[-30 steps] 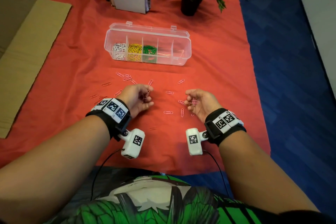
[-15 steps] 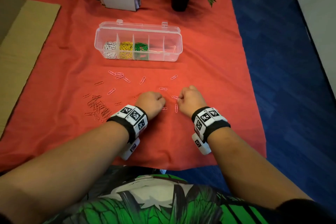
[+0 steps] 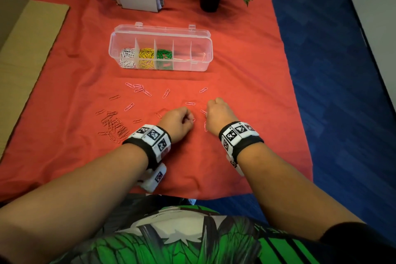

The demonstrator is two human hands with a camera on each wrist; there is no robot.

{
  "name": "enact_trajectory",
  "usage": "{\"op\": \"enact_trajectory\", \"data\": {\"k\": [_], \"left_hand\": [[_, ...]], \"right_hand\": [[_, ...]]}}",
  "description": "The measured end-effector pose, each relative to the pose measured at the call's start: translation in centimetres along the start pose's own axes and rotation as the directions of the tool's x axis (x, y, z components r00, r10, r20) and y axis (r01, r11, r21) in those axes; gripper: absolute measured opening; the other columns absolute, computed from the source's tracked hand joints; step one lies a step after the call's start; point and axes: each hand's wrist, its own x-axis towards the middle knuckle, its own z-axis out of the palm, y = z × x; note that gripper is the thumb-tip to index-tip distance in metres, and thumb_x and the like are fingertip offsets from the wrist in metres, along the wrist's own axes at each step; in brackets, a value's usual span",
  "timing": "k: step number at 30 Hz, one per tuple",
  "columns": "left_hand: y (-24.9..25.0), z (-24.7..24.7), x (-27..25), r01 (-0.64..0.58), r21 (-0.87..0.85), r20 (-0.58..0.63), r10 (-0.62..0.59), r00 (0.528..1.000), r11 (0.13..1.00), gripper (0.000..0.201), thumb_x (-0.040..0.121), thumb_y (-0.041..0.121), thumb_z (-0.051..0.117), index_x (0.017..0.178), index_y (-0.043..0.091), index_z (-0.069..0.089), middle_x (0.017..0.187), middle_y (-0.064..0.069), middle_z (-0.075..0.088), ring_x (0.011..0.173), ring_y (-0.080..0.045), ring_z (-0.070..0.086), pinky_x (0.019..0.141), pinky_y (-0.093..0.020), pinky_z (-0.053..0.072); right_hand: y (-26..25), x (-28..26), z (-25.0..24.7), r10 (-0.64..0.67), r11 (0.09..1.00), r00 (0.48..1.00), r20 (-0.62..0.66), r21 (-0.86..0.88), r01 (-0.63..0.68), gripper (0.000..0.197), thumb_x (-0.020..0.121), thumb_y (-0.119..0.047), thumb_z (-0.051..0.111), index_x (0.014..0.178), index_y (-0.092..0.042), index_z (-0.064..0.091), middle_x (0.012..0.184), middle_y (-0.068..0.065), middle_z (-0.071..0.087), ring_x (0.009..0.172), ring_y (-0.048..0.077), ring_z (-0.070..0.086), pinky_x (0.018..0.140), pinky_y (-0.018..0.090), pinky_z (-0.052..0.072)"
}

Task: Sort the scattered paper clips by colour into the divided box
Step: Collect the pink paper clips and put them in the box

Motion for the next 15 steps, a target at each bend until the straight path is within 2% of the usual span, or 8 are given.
{"op": "enact_trajectory", "data": {"k": [2,3,4,7,9,11,13,15], "left_hand": [[-0.1,-0.3,0.4,0.15,-0.291,0.044,-0.143,0.989,0.945,0.012,0.086,0.011,0.055,0.088,0.021,0.06,0.075,0.002,0.058,0.069,-0.014,0.051,0.06,-0.021,0.04],[-0.1,-0.4,0.5,0.221,-0.43,0.079,-0.208,0.975,0.875,0.016,0.087,0.008,0.053,0.085,0.023,0.059,0.072,0.002,0.055,0.062,-0.012,0.049,0.052,-0.018,0.039],[0.2,-0.7,0.5,0.288,-0.554,0.125,-0.264,0.956,0.781,0.02,0.087,0.005,0.05,0.082,0.022,0.058,0.071,0.001,0.053,0.053,-0.008,0.047,0.044,-0.015,0.037],[1.1,-1.9,0.3,0.387,-0.773,0.249,-0.321,0.914,0.502,0.027,0.084,-0.002,0.037,0.075,0.016,0.055,0.064,-0.002,0.045,0.04,-0.004,0.043,0.037,-0.013,0.034],[1.4,-2.7,0.3,0.416,-0.833,0.315,-0.304,0.899,0.366,0.026,0.082,0.0,0.033,0.071,0.013,0.052,0.064,-0.002,0.046,0.044,-0.008,0.047,0.041,-0.015,0.04],[1.7,-3.0,0.6,0.448,-0.849,0.355,-0.323,0.877,0.282,0.024,0.084,0.007,0.035,0.069,0.014,0.051,0.06,0.0,0.051,0.044,-0.01,0.05,0.044,-0.017,0.046],[2.0,-2.7,1.2,0.455,-0.822,0.33,-0.366,0.87,0.341,0.024,0.089,0.018,0.041,0.069,0.017,0.052,0.05,0.004,0.048,0.04,-0.008,0.047,0.043,-0.017,0.044],[1.9,-2.2,2.0,0.383,-0.69,0.165,-0.382,0.909,0.614,0.026,0.088,0.029,0.053,0.065,0.019,0.055,0.05,0.005,0.043,0.042,-0.009,0.041,0.044,-0.019,0.035]], "right_hand": [[0.3,0.2,-0.4,0.047,0.984,0.999,0.022,0.172,-0.05,0.011,0.087,-0.012,0.05,0.096,-0.007,0.056,0.109,0.015,0.052,0.1,0.031,0.053,0.086,0.034,0.041],[0.5,0.2,-0.8,0.077,0.952,0.997,0.031,0.294,-0.082,0.005,0.087,-0.011,0.051,0.085,-0.013,0.056,0.099,0.011,0.055,0.09,0.027,0.054,0.078,0.031,0.041],[0.8,0.1,-1.0,0.117,0.892,0.992,0.047,0.434,-0.126,0.015,0.086,-0.01,0.052,0.074,-0.019,0.052,0.086,0.006,0.056,0.079,0.022,0.052,0.066,0.029,0.039],[1.7,-0.6,-1.5,0.217,0.541,0.97,0.111,0.813,-0.214,0.027,0.084,0.0,0.052,0.07,-0.022,0.048,0.067,0.0,0.051,0.048,0.008,0.042,0.042,0.019,0.032],[2.2,-1.0,-1.8,0.214,0.302,0.96,0.18,0.923,-0.24,0.03,0.086,0.007,0.046,0.082,-0.022,0.051,0.069,0.0,0.047,0.045,0.005,0.037,0.037,0.016,0.029],[2.7,-1.5,-2.3,0.179,0.084,0.954,0.24,0.963,-0.258,0.032,0.087,0.009,0.039,0.09,-0.02,0.054,0.068,0.001,0.044,0.051,0.008,0.036,0.042,0.017,0.031],[3.3,-1.7,-2.5,0.156,-0.078,0.943,0.293,0.956,-0.284,0.022,0.088,0.002,0.04,0.084,-0.013,0.056,0.068,0.002,0.044,0.055,0.011,0.04,0.046,0.019,0.037],[3.5,-2.0,-2.6,0.156,-0.157,0.922,0.354,0.93,-0.331,0.017,0.089,-0.008,0.043,0.076,-0.01,0.054,0.067,0.002,0.044,0.055,0.011,0.044,0.046,0.02,0.041]]}}
